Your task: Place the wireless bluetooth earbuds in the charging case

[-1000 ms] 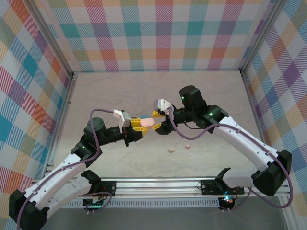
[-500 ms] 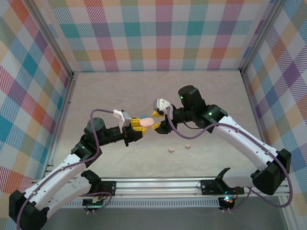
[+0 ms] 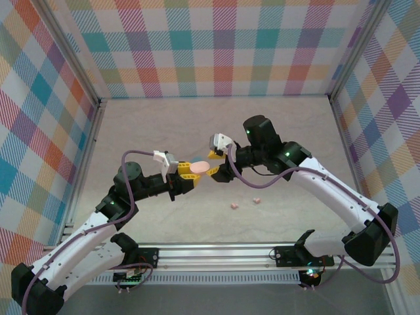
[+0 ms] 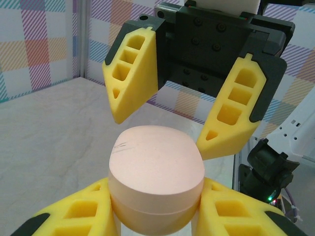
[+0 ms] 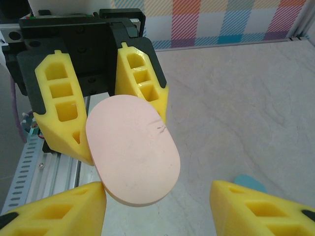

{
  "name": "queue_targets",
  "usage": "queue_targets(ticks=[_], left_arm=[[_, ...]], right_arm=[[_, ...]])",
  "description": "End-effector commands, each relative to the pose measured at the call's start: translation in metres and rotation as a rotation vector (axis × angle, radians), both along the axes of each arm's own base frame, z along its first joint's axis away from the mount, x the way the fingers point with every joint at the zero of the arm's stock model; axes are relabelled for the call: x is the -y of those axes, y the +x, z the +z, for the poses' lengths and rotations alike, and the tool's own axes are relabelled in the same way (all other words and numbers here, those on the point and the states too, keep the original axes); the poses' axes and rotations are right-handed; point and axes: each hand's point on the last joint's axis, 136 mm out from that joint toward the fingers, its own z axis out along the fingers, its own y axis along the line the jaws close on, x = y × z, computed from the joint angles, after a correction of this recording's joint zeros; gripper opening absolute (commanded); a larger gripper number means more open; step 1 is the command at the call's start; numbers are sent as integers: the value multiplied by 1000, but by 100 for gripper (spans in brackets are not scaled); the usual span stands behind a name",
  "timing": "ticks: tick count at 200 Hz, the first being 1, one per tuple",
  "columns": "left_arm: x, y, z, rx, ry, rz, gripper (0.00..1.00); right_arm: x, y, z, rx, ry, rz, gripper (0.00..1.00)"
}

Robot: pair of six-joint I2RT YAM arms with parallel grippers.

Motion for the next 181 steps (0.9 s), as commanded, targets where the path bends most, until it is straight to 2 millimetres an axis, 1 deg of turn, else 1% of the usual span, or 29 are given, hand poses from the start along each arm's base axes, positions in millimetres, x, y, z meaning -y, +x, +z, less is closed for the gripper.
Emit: queue_targets(ticks=[1, 43, 127, 181], left_arm=[[8, -20, 2, 15, 11, -99, 26], [9, -20, 0, 10, 19, -105, 25], [11, -22, 0, 8, 30, -119, 24], [11, -20, 2, 13, 28, -107, 24]], right_arm=[[-4, 17, 21, 45, 38, -60, 58], [-4, 21, 23, 48, 31, -73, 57], [-2, 31, 29, 53, 32, -114, 57], [0, 33, 22, 27, 20, -131, 57]])
